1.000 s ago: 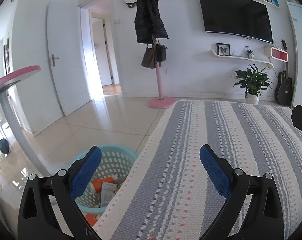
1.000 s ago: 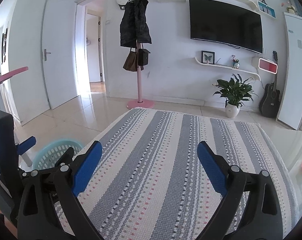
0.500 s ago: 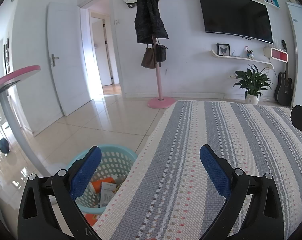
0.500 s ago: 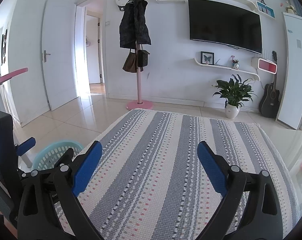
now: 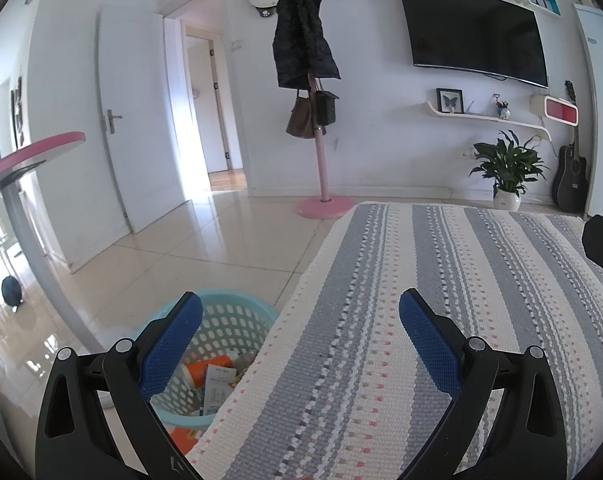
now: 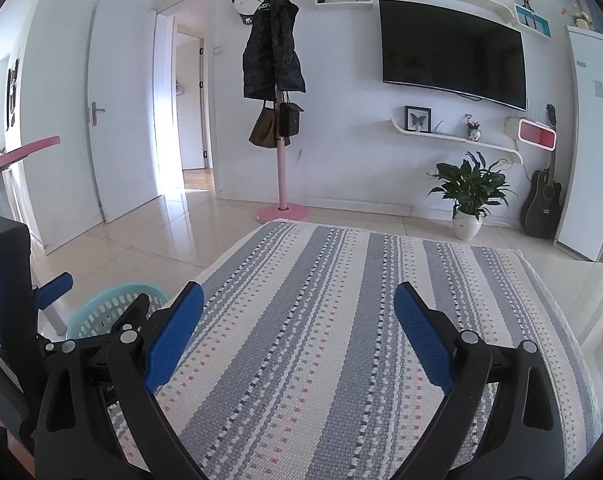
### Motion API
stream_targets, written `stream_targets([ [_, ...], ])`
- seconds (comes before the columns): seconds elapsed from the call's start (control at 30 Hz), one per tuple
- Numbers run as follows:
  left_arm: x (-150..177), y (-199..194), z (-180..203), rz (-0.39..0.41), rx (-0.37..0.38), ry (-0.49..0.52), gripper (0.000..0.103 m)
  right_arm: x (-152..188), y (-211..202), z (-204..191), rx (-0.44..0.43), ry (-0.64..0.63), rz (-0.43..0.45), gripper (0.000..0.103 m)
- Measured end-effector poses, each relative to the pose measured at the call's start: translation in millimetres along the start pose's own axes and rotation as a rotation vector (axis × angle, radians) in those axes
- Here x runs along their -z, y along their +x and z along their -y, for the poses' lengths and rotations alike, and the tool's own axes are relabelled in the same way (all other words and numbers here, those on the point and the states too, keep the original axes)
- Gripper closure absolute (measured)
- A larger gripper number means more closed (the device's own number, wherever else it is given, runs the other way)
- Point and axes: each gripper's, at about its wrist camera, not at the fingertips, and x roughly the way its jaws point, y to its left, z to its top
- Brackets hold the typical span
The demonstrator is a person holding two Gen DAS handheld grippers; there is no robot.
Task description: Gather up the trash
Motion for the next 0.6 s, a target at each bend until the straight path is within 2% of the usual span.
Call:
stream_targets([
  [0.6,-1.3,-4.5,4.8,0.010,-0.024,0.010,0.008,1.2,3.7,-2.2,-0.024,-0.009,-0.016,0.012],
])
